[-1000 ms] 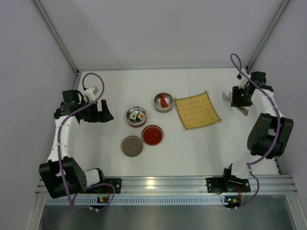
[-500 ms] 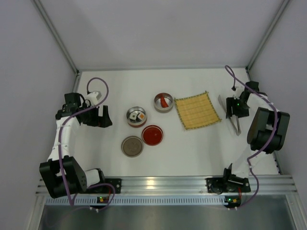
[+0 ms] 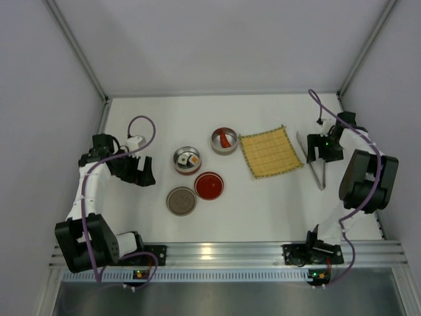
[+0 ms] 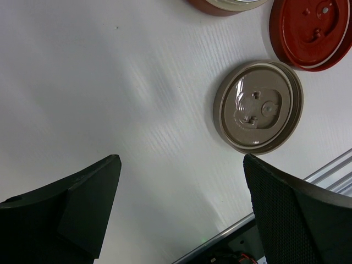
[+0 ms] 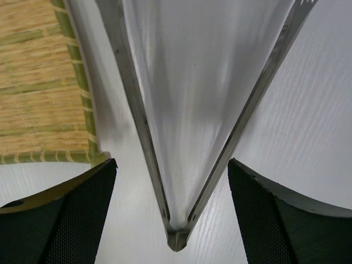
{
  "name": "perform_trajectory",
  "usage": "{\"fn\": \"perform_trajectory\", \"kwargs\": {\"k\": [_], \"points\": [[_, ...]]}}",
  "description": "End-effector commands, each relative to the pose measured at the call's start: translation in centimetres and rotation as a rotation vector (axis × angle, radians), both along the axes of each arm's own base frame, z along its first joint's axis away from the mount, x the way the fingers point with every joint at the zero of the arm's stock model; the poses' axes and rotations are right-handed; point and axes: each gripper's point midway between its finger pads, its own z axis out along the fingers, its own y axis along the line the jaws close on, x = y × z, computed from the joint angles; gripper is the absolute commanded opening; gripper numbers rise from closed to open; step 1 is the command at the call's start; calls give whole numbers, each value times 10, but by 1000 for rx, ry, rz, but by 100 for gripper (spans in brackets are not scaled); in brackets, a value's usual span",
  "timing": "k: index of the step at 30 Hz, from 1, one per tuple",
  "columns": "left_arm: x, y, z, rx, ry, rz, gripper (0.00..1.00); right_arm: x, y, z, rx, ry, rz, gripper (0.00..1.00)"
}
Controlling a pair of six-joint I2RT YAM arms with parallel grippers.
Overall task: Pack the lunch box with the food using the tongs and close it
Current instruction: Place the clamp at the center of the board, then pick up the box lid from the center of the board.
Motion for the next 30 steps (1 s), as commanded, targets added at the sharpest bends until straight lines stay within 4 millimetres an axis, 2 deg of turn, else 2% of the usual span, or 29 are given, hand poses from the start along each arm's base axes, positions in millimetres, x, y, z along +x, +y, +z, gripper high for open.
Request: {"fn": "perform_trajectory", "kwargs": {"k": [1, 3, 4, 5, 6, 7, 10, 11, 13, 15, 18, 19, 21, 25, 27, 30], "points": [[-8, -7, 9, -23, -39, -65, 98, 4, 10, 49, 29, -113, 54, 81], [-10, -8, 10, -21, -51, -80, 97, 5, 20, 67, 67, -156, 88, 82], [-9, -7, 12, -12, -62, -77, 97, 4, 24, 74, 75, -172, 102, 86], [-9, -7, 13, -9, -66, -75, 97, 3, 36, 92, 97, -208, 137, 97], [-9, -6, 13, -6, -65, -69, 96, 1, 42, 99, 110, -222, 154, 99], [-9, -6, 15, -3, -69, -66, 96, -1, 51, 115, 119, -265, 174, 99], [-11, -10, 18, -6, -86, -90, 95, -9, 81, 142, 131, -339, 253, 99], [-11, -11, 17, -2, -87, -102, 94, -11, 98, 147, 136, -354, 303, 99], [-13, -17, 14, 20, -78, -138, 92, -19, 117, 157, 136, -386, 351, 98], [-13, -27, 7, 44, -68, -188, 89, -25, 145, 162, 145, -407, 422, 98], [-13, -34, -10, 110, -28, -209, 82, -34, 173, 165, 163, -419, 487, 97], [-13, -44, -14, 145, -26, -245, 79, -37, 179, 165, 168, -419, 505, 97], [-15, -54, -25, 166, 6, -281, 77, -39, 184, 165, 171, -416, 518, 96], [-6, -53, -46, 195, 73, -247, 69, -46, 181, 158, 139, -397, 541, 95], [-8, -57, -56, 195, 110, -258, 62, -49, 178, 156, 119, -400, 555, 95], [-7, -63, -65, 197, 145, -279, 57, -53, 175, 157, 103, -409, 562, 95]]}}
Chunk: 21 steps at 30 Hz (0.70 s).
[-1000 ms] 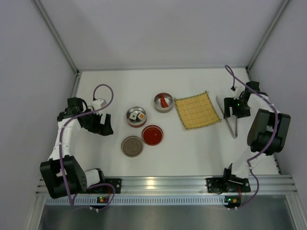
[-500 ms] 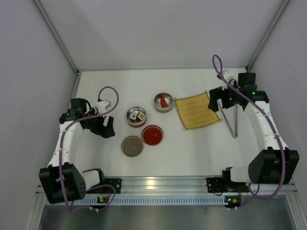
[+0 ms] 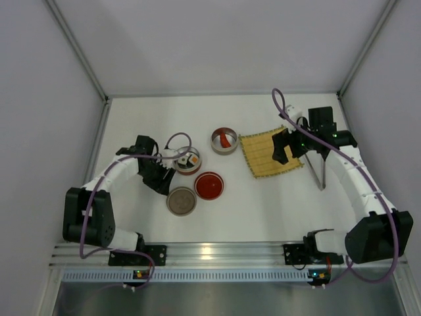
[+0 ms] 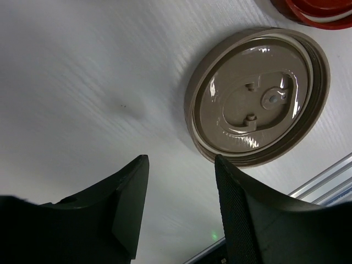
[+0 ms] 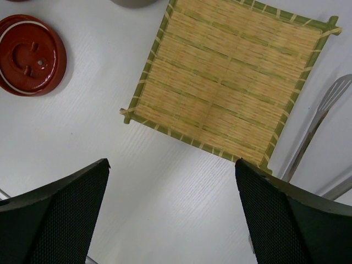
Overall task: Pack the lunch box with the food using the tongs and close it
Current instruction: Pick up the box lid from the center of the board.
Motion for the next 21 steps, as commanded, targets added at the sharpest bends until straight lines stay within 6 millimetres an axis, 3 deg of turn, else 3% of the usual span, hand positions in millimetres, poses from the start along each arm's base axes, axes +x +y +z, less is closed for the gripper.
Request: {"fn": "perform_trajectory", "kwargs": {"k": [1, 7, 15, 21], "points": [[11, -6, -4, 6, -21, -2, 56, -8, -1, 16, -19, -59, 28, 95], [12, -18, -10, -24, 28, -32, 51, -9, 1, 19, -9, -56, 26, 94], [8, -27, -36, 49, 87, -77, 45, -14, 11, 33, 53, -76, 55, 93], [10, -22, -45, 91, 121, -55, 32, -22, 5, 39, -32, -176, 156, 96]]}}
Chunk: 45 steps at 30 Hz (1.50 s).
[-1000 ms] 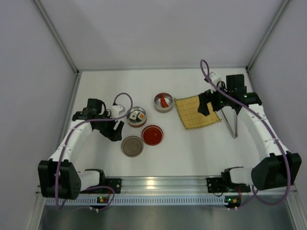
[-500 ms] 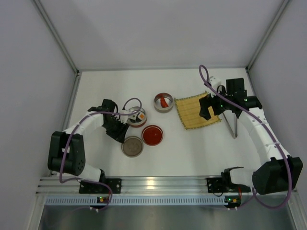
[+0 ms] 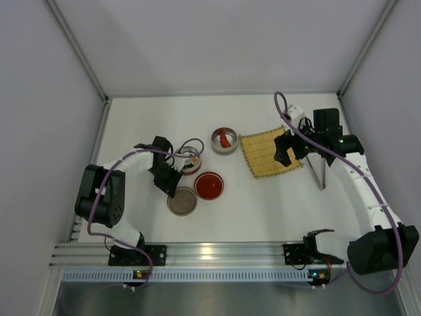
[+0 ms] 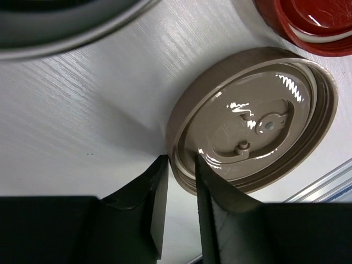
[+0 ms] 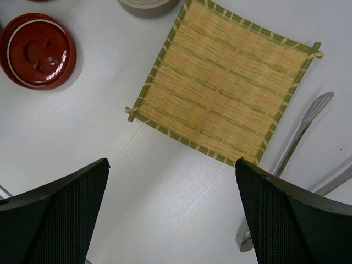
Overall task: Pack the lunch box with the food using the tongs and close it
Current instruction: Pick up the box lid from the center of the board.
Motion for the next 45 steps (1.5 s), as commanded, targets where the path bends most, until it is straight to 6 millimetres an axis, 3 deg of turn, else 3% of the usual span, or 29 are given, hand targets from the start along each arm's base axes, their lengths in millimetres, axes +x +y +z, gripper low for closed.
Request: {"fn": "perform_trajectory", "kwargs": {"k": [1, 6, 11, 15, 18, 21, 24, 25, 30, 39, 45], "points": [[15, 4, -6, 43, -33, 13, 29, -13, 3, 25, -39, -137, 116, 96], [13, 4, -6, 56, 4, 21, 0, -21, 5, 48, -104, -293, 247, 96], [7, -7, 20, -11, 47, 5, 0, -38, 17, 66, -181, -448, 394, 95], [4, -30, 68, -145, 78, -24, 0, -53, 38, 77, -264, -618, 571, 92], [-12, -41, 88, -212, 161, -43, 0, -70, 67, 84, -319, -749, 739, 87], [-18, -51, 100, -260, 211, -27, 0, -85, 100, 75, -397, -809, 907, 79], [-28, -65, 116, -357, 278, -36, 0, -101, 135, 52, -428, -782, 1086, 79], [-26, -69, 122, -389, 266, -53, 0, -116, 150, 48, -418, -795, 1162, 79], [-38, -88, 152, -528, 338, -119, 0, -150, 182, 22, -443, -772, 1388, 82], [-65, -119, 145, -529, 452, -278, 0, -159, 214, 30, -395, -752, 1415, 80], [-76, -131, 138, -532, 527, -302, 0, -156, 217, 29, -397, -742, 1388, 80]]}}
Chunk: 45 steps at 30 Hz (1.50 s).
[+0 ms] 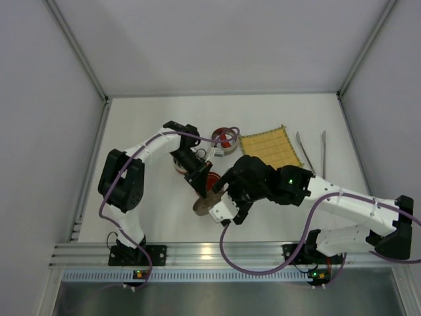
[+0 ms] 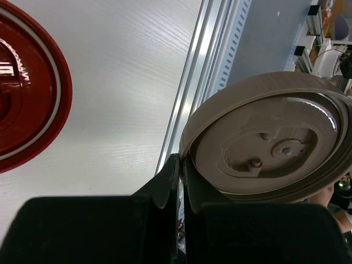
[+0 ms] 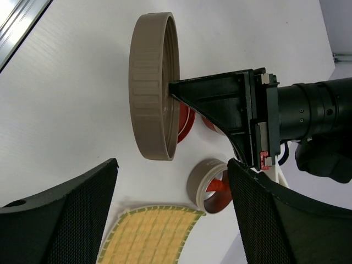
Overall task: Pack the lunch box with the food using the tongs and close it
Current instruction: Pick up the box lid from the center of the board.
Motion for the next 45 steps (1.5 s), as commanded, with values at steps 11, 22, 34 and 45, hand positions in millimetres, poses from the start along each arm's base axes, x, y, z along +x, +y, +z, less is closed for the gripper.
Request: {"fn": "perform_trajectory", "kwargs": {"k": [11, 22, 34, 45], "points": [[-24, -4, 26, -24, 207, 9, 0, -24, 28, -7, -8, 29, 66, 68], [-23, -6, 23, -23, 233, 16, 0, -15, 53, -19, -63, 49, 27, 44], [-24, -7, 23, -31, 240, 18, 0, 4, 54, -29, -111, -6, -51, 18], [52, 20, 69, -168, 66, 234, 98, 14, 38, -7, -26, 79, -234, 0]]}}
